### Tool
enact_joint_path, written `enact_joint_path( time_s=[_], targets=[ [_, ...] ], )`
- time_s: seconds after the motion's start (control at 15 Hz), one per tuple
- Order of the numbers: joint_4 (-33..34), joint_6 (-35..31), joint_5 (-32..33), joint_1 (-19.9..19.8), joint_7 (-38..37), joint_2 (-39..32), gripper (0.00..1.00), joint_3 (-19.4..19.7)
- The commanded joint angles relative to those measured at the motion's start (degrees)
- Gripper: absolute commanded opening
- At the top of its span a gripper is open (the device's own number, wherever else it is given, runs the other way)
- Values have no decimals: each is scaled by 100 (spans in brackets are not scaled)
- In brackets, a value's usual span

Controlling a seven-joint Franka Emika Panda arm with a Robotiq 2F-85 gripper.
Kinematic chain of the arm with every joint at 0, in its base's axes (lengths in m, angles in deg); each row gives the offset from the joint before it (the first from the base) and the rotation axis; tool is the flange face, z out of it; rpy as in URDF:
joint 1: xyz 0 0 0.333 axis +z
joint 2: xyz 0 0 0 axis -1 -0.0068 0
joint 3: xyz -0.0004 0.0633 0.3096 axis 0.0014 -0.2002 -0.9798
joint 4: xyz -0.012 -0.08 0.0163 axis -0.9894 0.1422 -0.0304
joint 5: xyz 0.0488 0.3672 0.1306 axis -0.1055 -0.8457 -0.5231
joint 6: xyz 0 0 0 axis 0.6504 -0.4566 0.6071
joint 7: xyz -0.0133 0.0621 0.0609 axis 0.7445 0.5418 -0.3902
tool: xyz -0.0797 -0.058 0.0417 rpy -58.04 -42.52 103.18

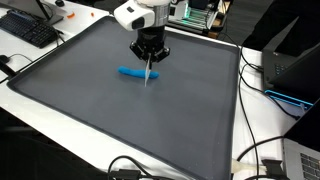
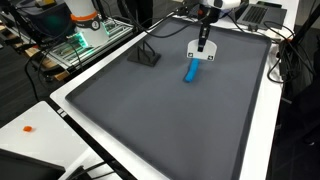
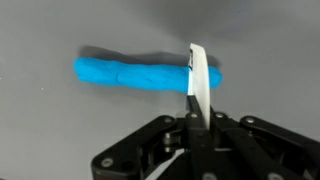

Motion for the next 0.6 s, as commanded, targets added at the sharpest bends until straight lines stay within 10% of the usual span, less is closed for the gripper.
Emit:
enact_joint_path(
  time_s=[0.0, 0.53],
  targets=[
    [90, -231, 169, 83, 27, -218, 1, 126],
    [-38, -339, 76, 37, 65, -330, 1, 143]
  ],
)
